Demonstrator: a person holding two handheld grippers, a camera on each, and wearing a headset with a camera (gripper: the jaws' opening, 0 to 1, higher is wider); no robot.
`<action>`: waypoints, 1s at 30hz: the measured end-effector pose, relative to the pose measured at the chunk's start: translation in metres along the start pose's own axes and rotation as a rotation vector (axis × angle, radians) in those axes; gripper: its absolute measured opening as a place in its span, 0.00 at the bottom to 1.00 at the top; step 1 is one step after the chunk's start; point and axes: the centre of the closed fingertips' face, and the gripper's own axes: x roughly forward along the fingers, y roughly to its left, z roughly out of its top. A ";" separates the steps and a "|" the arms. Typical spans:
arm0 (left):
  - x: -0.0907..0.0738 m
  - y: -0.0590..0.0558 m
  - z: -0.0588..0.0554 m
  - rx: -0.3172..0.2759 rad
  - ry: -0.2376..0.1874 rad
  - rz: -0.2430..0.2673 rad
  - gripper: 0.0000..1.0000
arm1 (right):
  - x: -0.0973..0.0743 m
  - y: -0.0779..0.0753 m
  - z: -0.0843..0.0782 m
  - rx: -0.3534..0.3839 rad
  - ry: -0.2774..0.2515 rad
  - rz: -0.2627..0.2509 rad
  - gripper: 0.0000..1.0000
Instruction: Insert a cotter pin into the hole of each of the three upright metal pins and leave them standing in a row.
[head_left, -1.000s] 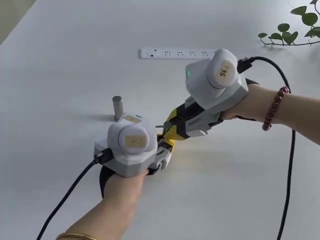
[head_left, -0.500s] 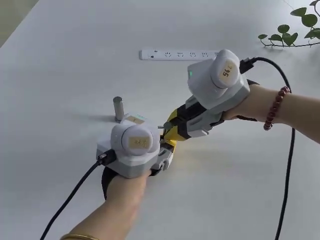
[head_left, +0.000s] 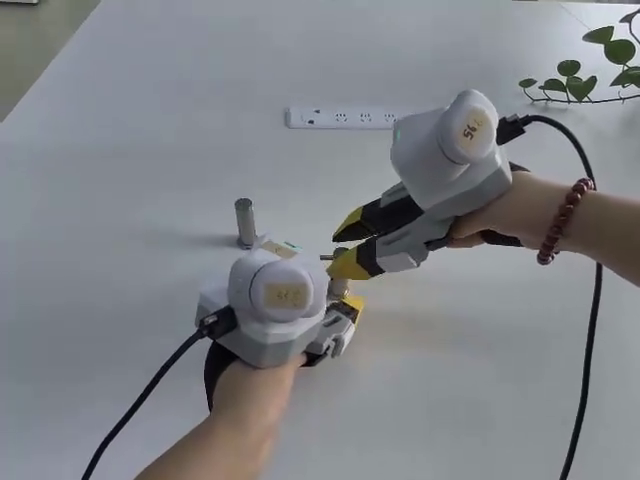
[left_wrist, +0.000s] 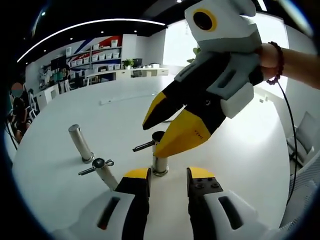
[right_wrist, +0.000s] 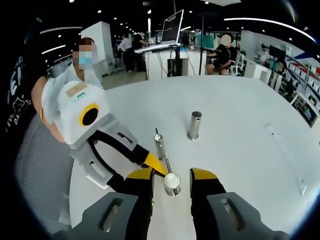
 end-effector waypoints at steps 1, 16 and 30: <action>-0.002 0.000 0.000 -0.007 -0.001 -0.002 0.29 | 0.000 -0.001 0.003 0.028 -0.016 -0.006 0.25; -0.038 -0.004 0.006 -0.037 -0.031 -0.021 0.41 | -0.002 -0.007 0.037 0.133 -0.125 -0.071 0.34; -0.076 0.012 0.014 -0.068 -0.089 0.024 0.64 | 0.019 -0.029 0.054 0.141 -0.129 -0.140 0.33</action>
